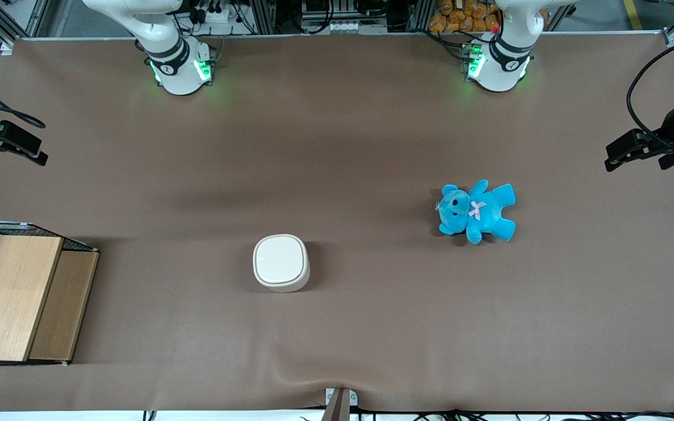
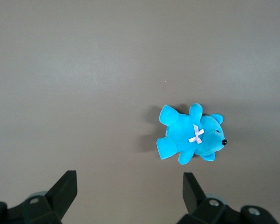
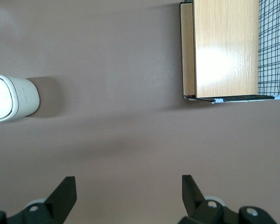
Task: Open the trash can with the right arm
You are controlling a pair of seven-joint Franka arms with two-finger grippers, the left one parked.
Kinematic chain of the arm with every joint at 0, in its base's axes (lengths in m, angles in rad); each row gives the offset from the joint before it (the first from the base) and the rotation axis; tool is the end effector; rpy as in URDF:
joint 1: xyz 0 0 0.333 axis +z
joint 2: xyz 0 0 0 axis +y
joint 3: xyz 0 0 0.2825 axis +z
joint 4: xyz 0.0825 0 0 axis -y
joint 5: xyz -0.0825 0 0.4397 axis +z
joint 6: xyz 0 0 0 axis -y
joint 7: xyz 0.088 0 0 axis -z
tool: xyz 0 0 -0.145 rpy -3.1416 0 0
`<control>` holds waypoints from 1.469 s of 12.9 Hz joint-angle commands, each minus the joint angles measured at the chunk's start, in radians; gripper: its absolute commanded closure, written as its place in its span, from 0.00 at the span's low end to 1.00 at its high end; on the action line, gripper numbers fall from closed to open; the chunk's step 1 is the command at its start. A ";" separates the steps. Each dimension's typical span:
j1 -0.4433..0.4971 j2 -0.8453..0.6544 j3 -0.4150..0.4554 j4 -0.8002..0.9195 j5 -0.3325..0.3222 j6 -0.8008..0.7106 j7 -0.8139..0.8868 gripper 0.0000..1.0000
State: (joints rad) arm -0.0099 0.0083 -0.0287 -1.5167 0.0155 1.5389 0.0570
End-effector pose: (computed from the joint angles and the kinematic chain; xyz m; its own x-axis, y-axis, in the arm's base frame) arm 0.6099 -0.0212 0.5736 0.9954 -0.0949 0.0130 -0.0947 -0.9954 -0.0160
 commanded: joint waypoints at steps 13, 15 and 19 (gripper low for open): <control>0.015 0.024 0.004 0.007 -0.022 -0.030 -0.003 0.00; 0.018 0.050 0.010 0.012 -0.017 -0.025 -0.005 0.06; 0.051 0.146 0.012 0.105 -0.005 -0.028 0.001 0.53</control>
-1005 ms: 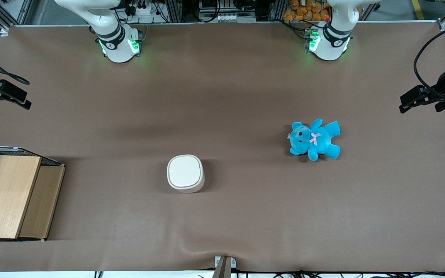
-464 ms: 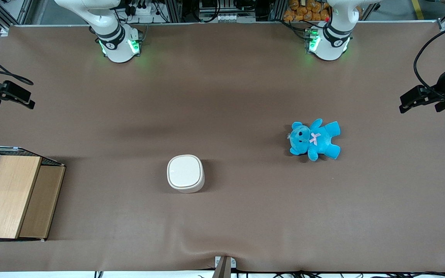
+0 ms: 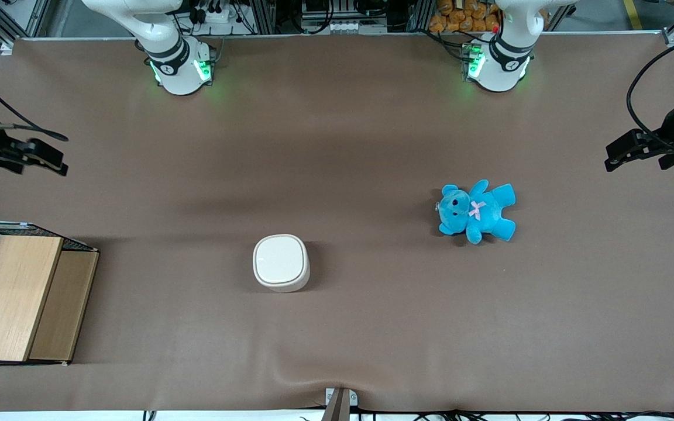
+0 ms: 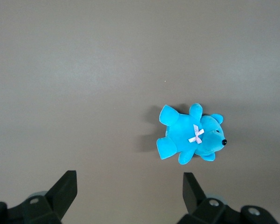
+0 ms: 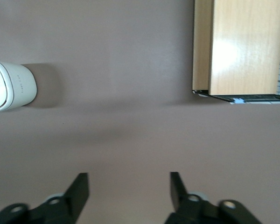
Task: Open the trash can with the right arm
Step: 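Move the right gripper over to the white trash can's lid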
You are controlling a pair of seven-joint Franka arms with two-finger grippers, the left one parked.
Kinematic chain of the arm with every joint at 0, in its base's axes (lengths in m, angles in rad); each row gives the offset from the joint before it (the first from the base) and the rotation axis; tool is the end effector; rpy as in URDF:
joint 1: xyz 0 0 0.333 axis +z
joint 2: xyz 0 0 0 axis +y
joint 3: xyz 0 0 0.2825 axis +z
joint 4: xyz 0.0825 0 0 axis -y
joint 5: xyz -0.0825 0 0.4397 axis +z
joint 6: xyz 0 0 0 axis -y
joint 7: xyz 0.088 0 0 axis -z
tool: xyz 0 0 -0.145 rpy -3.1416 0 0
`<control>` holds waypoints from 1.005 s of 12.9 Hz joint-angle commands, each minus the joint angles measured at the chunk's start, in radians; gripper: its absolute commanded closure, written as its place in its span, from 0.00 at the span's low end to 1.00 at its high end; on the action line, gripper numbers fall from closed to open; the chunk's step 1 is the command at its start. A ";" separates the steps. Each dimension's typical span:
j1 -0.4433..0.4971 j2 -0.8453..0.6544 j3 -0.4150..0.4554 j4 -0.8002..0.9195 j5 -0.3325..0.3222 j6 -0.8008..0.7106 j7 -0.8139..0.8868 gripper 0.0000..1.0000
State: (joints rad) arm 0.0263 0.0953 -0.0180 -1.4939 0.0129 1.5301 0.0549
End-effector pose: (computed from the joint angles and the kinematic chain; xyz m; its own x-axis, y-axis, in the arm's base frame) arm 0.6294 0.0075 0.5308 0.9972 -0.0461 -0.0596 -0.0466 -0.9989 -0.0079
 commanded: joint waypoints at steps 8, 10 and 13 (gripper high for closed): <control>0.124 0.231 0.001 0.202 0.044 0.025 0.098 1.00; 0.161 0.254 0.003 0.202 0.059 0.077 0.160 1.00; 0.185 0.313 0.003 0.204 0.142 0.172 0.183 1.00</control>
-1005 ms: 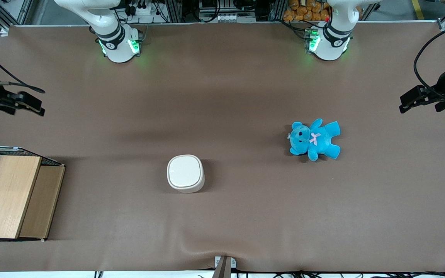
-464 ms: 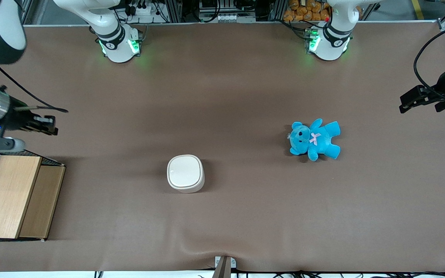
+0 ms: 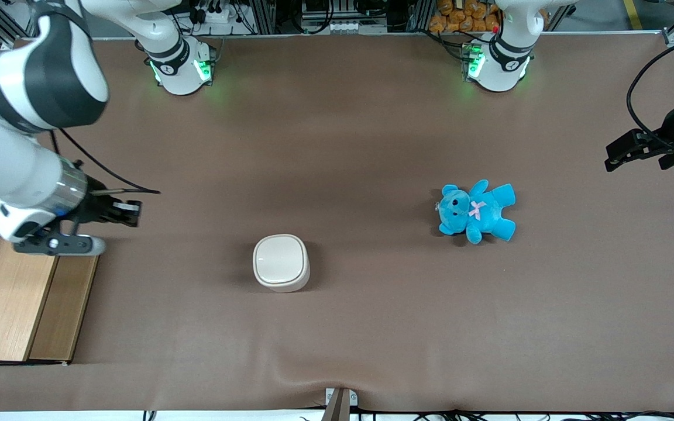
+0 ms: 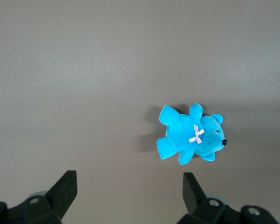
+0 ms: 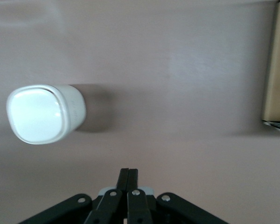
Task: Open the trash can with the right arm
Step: 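Move the right gripper over to the white trash can's lid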
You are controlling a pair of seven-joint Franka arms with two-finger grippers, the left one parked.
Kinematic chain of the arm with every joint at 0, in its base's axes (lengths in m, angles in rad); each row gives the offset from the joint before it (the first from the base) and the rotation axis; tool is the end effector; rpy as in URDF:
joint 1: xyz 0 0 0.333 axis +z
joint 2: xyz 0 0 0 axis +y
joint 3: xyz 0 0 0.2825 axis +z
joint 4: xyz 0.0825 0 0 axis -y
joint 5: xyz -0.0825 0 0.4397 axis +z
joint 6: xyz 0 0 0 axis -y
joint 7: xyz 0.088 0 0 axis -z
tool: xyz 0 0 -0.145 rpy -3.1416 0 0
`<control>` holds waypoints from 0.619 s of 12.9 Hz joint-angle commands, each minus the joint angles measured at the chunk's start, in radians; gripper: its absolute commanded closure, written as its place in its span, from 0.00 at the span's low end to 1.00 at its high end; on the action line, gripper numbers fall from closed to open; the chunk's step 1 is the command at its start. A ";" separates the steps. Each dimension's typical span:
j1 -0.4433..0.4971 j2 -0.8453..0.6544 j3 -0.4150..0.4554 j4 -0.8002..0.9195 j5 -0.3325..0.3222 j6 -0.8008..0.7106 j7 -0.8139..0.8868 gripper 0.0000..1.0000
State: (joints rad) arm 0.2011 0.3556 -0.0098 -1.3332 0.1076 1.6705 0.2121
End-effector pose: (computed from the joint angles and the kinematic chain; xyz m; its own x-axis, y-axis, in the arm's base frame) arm 0.6916 0.1496 0.4534 0.9987 -0.0299 -0.0401 -0.0337 -0.9947 -0.0970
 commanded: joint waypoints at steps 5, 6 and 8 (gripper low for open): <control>0.095 0.202 -0.006 0.153 0.076 0.121 0.131 1.00; 0.110 0.224 -0.006 0.160 0.078 0.149 0.132 1.00; 0.130 0.261 -0.006 0.160 0.087 0.202 0.165 1.00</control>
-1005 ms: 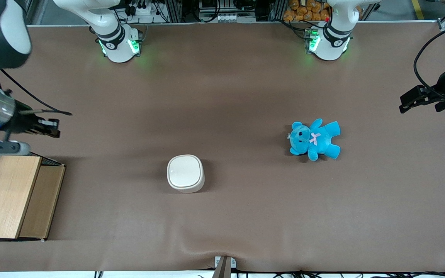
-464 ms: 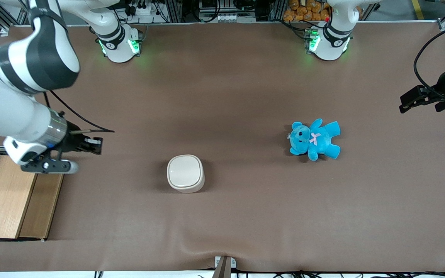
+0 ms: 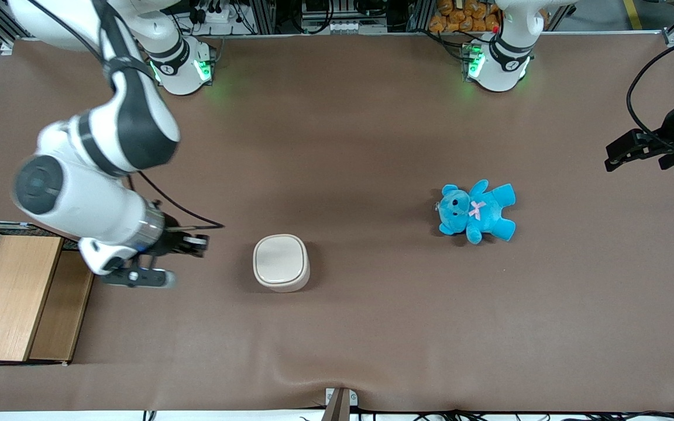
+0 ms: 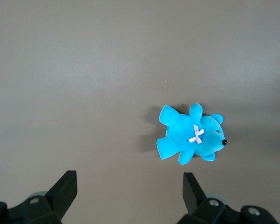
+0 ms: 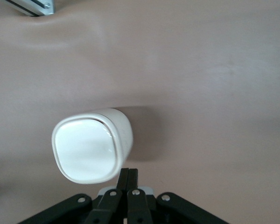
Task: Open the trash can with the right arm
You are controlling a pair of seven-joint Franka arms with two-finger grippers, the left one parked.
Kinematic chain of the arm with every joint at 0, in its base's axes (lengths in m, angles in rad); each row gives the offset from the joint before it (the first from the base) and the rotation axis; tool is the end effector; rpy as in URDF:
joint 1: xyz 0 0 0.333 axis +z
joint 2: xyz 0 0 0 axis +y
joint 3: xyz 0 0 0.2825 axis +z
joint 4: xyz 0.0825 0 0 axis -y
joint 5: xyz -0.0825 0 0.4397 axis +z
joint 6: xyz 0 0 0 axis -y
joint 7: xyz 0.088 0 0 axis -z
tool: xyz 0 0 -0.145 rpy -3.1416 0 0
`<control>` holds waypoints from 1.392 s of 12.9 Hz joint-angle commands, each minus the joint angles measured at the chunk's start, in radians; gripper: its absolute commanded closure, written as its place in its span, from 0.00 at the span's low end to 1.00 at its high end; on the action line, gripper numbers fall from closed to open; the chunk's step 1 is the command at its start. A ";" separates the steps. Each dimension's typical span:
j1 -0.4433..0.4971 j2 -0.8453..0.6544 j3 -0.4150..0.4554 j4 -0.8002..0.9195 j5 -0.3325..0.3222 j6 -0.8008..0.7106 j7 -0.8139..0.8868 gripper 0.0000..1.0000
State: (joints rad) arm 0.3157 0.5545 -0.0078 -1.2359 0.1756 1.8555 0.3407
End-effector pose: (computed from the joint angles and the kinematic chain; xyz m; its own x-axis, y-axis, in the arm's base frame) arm 0.7213 0.2515 0.3771 0.9971 -0.0755 0.0019 -0.0740 -0.9814 -0.1773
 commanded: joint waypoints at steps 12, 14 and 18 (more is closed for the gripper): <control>0.103 0.179 -0.012 0.041 -0.007 0.151 0.047 1.00; 0.105 0.179 -0.012 0.029 -0.031 0.151 0.052 1.00; 0.105 0.183 -0.012 0.018 -0.030 0.153 0.055 1.00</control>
State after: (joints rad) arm 0.4159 0.7325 -0.0170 -1.2219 0.1597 2.0053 0.3824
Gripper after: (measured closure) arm 0.991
